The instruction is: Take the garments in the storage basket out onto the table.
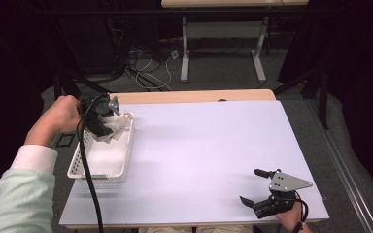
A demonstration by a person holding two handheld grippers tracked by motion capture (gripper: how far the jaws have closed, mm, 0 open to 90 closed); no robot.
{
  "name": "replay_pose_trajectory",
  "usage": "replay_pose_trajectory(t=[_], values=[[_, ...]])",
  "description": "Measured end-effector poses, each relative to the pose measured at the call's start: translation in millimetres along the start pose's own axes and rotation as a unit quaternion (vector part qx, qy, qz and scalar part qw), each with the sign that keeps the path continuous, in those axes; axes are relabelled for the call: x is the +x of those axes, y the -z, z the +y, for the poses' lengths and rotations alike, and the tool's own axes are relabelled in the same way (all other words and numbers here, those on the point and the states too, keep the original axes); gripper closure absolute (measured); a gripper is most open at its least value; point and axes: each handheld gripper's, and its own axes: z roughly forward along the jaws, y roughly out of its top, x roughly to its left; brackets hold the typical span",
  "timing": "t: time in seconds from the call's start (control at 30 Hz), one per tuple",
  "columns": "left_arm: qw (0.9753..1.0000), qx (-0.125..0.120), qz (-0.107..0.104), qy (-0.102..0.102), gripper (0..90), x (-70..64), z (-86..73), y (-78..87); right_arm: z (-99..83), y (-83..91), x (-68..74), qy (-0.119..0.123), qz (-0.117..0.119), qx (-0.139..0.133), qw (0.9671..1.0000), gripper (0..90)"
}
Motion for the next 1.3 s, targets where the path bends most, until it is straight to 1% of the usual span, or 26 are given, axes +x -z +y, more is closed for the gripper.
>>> replay_pose_trajectory(t=[0.17, 0.27, 0.33, 0.37, 0.47, 0.53, 0.6, 0.67, 0.73, 0.93, 0.97, 1.1, 1.13, 1.17, 1.3], values=[[1.0000, 0.000, 0.001, -0.007, 42.5, -0.2, 6.3, 2.7, 0.1, -0.1, 0.2, 0.001, -0.001, 0.000, 1.0000, 0.0], [0.9999, -0.007, -0.001, -0.008, 42.5, -0.7, 10.4, 4.6, 0.1, -0.3, 0.2, 0.000, -0.001, 0.000, 1.0000, 0.0], [0.9999, -0.010, -0.006, -0.010, 42.5, 0.2, 13.6, 7.6, 0.2, -0.2, 0.1, 0.001, -0.001, 0.001, 1.0000, 0.0], [0.9998, -0.017, -0.003, -0.009, 42.5, -0.2, 14.9, 9.1, 0.2, -0.2, 0.2, 0.001, -0.001, 0.001, 1.0000, 0.0], [0.9997, -0.015, -0.003, -0.017, 42.5, -0.6, 20.6, 11.9, 0.2, -0.3, 0.2, 0.001, 0.000, 0.000, 1.0000, 0.0], [0.9997, -0.013, -0.004, -0.022, 42.5, -1.5, 24.5, 11.8, 0.2, -0.4, 0.2, 0.002, 0.000, 0.000, 1.0000, 0.0], [0.9996, -0.015, -0.002, -0.026, 42.5, -2.2, 28.5, 12.1, 0.2, -0.4, 0.2, 0.002, 0.001, 0.000, 1.0000, 0.0], [0.9994, -0.019, -0.004, -0.030, 42.5, -2.7, 32.5, 12.1, 0.3, -0.3, 0.3, 0.002, 0.000, 0.000, 1.0000, 0.0], [0.9992, -0.016, -0.006, -0.037, 42.5, -3.2, 37.2, 11.5, 0.2, -0.2, 0.2, 0.002, 0.000, 0.000, 1.0000, 0.0], [0.9987, -0.018, -0.007, -0.047, 42.5, -4.4, 46.7, 10.7, 0.1, -0.2, 0.0, 0.001, 0.000, 0.000, 1.0000, 0.0], [0.9987, -0.019, -0.008, -0.046, 42.5, -5.1, 47.5, 10.3, 0.1, -0.2, 0.1, 0.001, 0.000, 0.000, 1.0000, 0.0], [0.9983, -0.018, -0.011, -0.054, 42.5, -5.9, 53.6, 9.6, 0.1, -0.1, 0.2, 0.001, 0.000, 0.000, 1.0000, 0.0], [0.9984, -0.019, -0.012, -0.051, 42.5, -6.7, 54.5, 9.4, 0.1, -0.2, 0.1, 0.002, 0.000, 0.001, 1.0000, 0.0], [0.9981, -0.020, -0.011, -0.057, 42.5, -6.5, 56.1, 9.4, 0.1, -0.2, 0.1, 0.002, 0.000, 0.001, 1.0000, 0.0], [0.9978, -0.021, -0.016, -0.062, 42.5, -8.8, 62.6, 8.5, 0.0, -0.7, 0.3, 0.001, -0.001, 0.000, 1.0000, 0.0]])
